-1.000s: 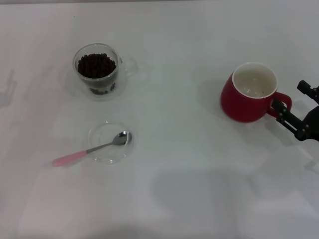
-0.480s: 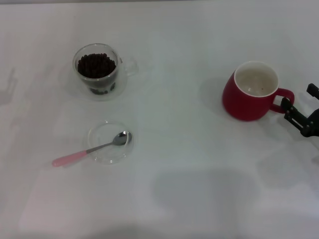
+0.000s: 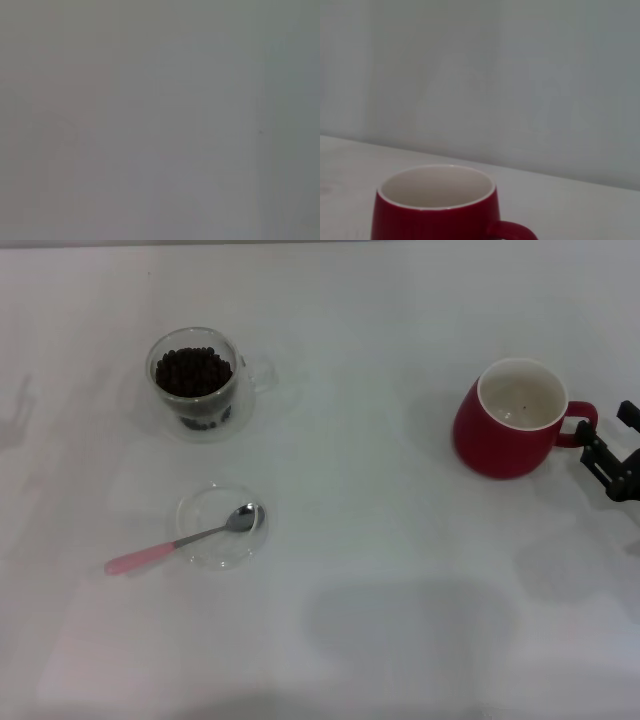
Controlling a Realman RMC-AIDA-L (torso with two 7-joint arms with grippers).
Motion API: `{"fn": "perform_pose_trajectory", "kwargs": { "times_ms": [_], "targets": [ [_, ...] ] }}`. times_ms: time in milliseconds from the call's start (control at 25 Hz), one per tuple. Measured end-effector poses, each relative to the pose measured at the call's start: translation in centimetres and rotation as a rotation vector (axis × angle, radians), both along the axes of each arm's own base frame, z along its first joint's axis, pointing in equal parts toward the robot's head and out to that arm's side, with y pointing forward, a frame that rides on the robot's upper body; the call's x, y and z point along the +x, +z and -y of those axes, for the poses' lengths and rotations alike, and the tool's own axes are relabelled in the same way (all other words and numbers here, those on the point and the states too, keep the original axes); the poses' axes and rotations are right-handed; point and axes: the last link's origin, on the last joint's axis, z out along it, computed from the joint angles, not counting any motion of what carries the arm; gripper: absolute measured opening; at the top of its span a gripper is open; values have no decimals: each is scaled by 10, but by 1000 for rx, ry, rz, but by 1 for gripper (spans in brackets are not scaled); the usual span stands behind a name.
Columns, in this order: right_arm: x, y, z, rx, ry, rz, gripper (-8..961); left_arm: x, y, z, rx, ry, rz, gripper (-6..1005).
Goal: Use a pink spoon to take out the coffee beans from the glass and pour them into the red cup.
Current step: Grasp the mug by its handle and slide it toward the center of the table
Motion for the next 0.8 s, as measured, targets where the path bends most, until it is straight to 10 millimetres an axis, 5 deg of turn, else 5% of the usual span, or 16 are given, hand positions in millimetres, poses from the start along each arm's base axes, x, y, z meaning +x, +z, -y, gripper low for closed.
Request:
{"fn": "perform_pose_trajectory", "kwargs": {
  "times_ms": [120,800],
  "targets": [
    [-2,-3,-4,-16,5,-3,594,0,0,0,1,-1,-2,594],
    [-6,-5,-16,-30,11,7,600,0,3,-1,8,-4,-12,593]
  ]
}}
